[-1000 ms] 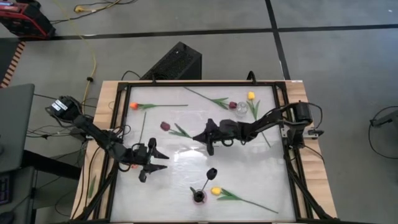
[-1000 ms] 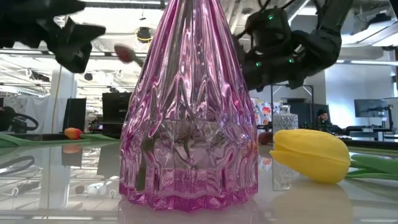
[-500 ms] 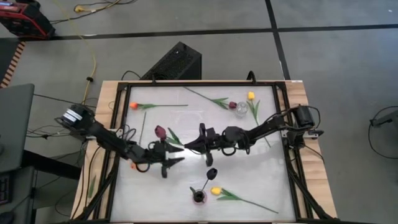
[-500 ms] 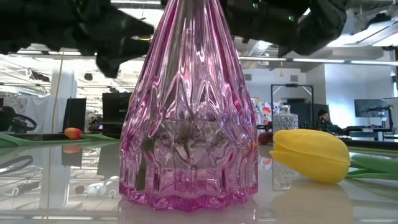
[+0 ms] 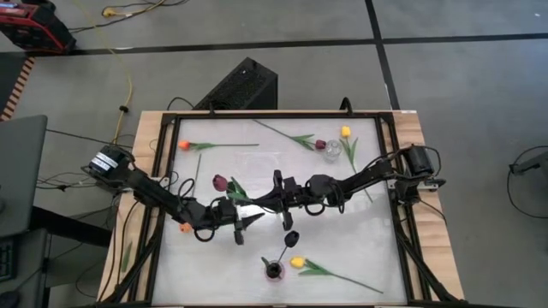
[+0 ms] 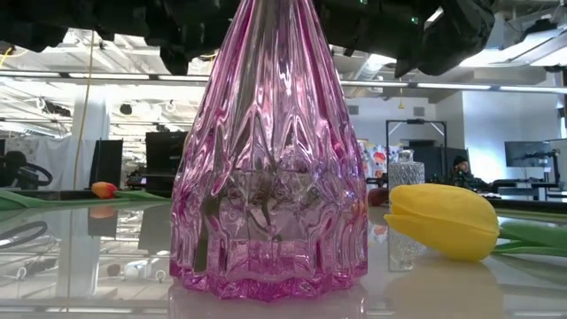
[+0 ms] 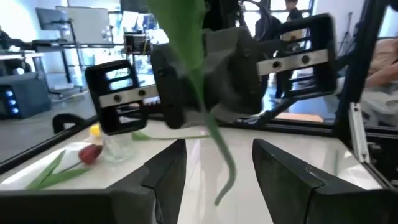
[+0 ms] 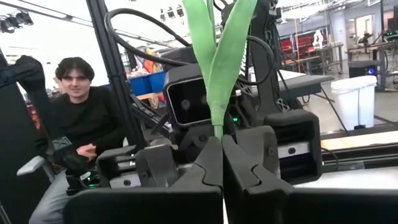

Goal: Sort flowers into vase by color
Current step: Put the bottom dark red tulip into the pink vase

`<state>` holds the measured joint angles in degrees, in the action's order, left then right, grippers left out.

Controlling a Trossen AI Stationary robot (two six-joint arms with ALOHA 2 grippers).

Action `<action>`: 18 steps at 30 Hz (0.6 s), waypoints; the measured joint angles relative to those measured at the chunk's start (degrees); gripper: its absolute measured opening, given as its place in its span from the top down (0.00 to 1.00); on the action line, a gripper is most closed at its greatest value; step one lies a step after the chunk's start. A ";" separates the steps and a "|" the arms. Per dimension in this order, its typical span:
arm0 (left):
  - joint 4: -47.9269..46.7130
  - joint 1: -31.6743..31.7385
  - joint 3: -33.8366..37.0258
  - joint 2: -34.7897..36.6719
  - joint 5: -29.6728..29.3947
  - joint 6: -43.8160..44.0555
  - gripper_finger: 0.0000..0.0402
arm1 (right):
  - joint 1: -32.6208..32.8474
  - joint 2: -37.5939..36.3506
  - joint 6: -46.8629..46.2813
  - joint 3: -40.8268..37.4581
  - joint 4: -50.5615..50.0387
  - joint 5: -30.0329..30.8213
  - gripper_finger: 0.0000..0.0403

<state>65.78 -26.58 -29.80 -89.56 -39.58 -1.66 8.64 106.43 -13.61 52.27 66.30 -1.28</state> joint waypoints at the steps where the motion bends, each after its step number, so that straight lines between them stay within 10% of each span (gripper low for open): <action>1: -0.09 -0.05 0.00 0.18 0.08 0.48 0.57 | 0.00 0.00 0.02 0.00 -0.01 -0.01 0.96; 18: 2.05 -0.05 0.02 1.07 1.15 -0.29 0.64 | 0.00 -0.04 0.13 0.02 0.26 -0.11 0.96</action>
<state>67.83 -26.63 -29.78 -88.49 -38.43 -1.95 8.64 106.39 -13.47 52.29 66.56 -1.39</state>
